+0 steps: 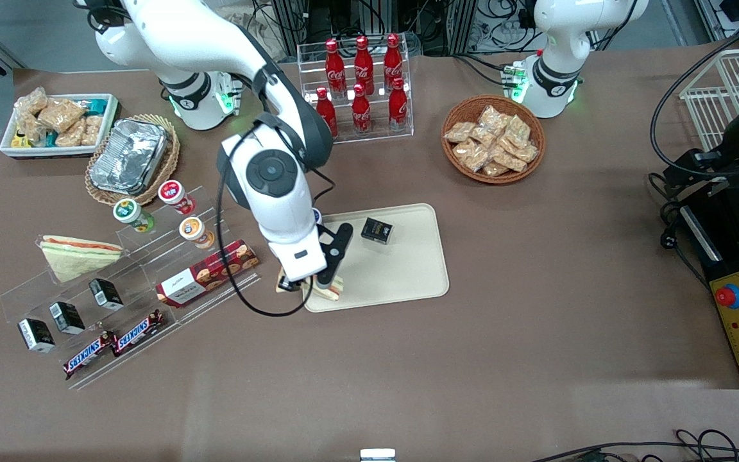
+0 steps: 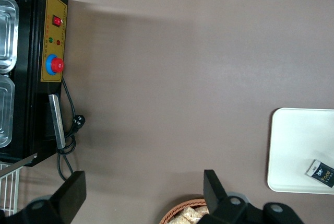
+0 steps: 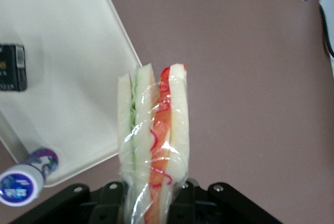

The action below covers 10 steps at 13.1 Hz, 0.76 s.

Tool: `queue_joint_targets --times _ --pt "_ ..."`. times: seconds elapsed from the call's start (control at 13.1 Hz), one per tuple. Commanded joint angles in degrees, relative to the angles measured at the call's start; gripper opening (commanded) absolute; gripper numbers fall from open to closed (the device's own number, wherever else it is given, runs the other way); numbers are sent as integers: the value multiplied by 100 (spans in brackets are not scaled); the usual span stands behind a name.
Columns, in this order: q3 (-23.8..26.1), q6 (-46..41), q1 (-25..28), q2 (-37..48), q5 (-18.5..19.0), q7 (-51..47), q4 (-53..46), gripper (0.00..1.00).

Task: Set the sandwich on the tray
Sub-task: 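Carry the sandwich over the cream tray with the right gripper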

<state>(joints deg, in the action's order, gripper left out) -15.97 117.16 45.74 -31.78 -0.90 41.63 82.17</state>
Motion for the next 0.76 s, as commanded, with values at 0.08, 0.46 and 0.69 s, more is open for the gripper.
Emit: queue_joint_targets --times 0.08,0.46,0.69 --pt "-47 499 101 -390 73 987 -26 0" --pt "-38 1483 645 -1057 -181 979 -17 0" --pt "-38 1888 682 -1479 -410 970 -26 0"
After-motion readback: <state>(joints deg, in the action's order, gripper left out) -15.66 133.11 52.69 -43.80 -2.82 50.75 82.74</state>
